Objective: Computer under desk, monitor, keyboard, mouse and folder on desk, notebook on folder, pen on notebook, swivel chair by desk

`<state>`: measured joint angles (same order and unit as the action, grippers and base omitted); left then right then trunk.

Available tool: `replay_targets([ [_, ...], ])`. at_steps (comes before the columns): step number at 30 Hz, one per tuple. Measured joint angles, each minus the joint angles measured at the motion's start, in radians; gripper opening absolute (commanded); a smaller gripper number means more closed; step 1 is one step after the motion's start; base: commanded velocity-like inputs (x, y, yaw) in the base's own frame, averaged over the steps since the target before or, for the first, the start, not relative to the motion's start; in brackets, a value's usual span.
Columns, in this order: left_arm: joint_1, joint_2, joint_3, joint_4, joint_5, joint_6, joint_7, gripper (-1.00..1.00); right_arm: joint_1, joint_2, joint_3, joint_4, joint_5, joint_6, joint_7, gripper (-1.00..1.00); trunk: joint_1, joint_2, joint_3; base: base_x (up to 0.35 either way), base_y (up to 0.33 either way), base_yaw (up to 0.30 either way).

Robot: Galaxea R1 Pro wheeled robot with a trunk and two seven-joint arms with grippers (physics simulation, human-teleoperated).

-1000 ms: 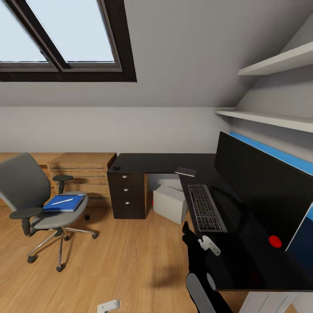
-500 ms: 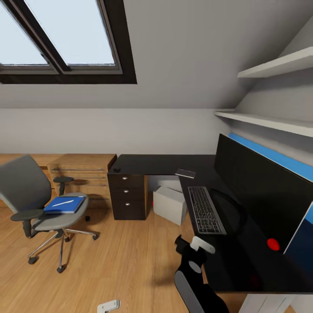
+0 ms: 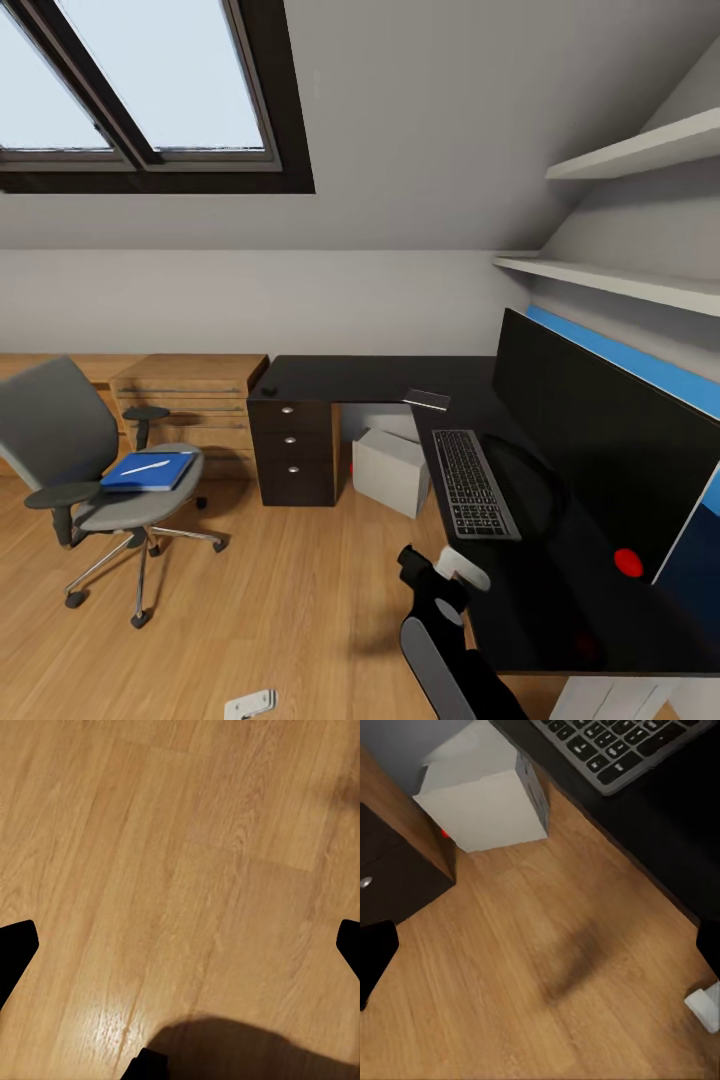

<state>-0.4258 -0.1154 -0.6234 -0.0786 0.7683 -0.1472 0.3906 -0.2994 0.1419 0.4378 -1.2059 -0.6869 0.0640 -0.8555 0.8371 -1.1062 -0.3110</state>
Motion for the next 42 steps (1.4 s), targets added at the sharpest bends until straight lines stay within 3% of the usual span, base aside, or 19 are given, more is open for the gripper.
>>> replay_targets([
  [3,0.0,-0.001,0.0,0.0,0.0,0.0,0.0,1.0,0.0,-0.001,-0.002,0.005,-0.018,-0.034,0.005,1.0,0.0,0.0,0.0,0.0,0.0,0.0],
  [10,0.0,-0.002,0.0,0.0,0.0,0.0,0.0,1.0,0.0,-0.002,-0.004,0.024,-0.132,-0.075,0.026,1.0,0.0,0.0,0.0,0.0,0.0,0.0],
  [13,0.0,-0.002,0.0,0.0,0.0,0.0,0.0,1.0,0.0,-0.002,-0.003,0.025,-0.139,-0.078,0.028,1.0,0.0,0.0,0.0,0.0,0.0,0.0],
  [17,0.0,-0.002,0.0,0.0,0.0,0.0,0.0,1.0,0.0,-0.002,-0.001,0.026,-0.117,-0.076,0.03,1.0,0.0,0.0,0.0,0.0,0.0,0.0],
  [21,0.0,-0.003,-0.001,0.0,0.0,0.0,0.0,1.0,-0.004,-0.002,0.008,0.026,-0.05,-0.035,0.034,1.0,0.0,0.0,0.0,0.0,0.0,0.0],
  [24,0.0,-0.002,-0.001,0.0,0.0,0.0,0.0,1.0,-0.01,-0.002,0.043,0.024,0.016,0.025,0.063,1.0,0.0,0.0,0.0,0.0,0.0,0.0],
  [28,0.0,-0.002,0.0,0.0,0.0,0.0,0.0,1.0,-0.013,-0.004,0.078,0.021,0.06,0.067,0.143,1.0,0.0,0.0,0.0,0.0,0.0,0.0],
  [33,0.0,-0.001,0.0,0.0,0.0,0.0,0.0,1.0,-0.014,-0.003,0.094,0.021,0.075,0.08,0.201,1.0,0.0,0.0,0.0,0.0,0.0,0.0],
  [42,0.0,-0.001,0.0,0.0,0.0,0.0,0.0,1.0,-0.014,-0.004,0.101,0.019,0.08,0.082,0.226,1.0,0.0,0.0,0.0,0.002,0.001,0.0],
])
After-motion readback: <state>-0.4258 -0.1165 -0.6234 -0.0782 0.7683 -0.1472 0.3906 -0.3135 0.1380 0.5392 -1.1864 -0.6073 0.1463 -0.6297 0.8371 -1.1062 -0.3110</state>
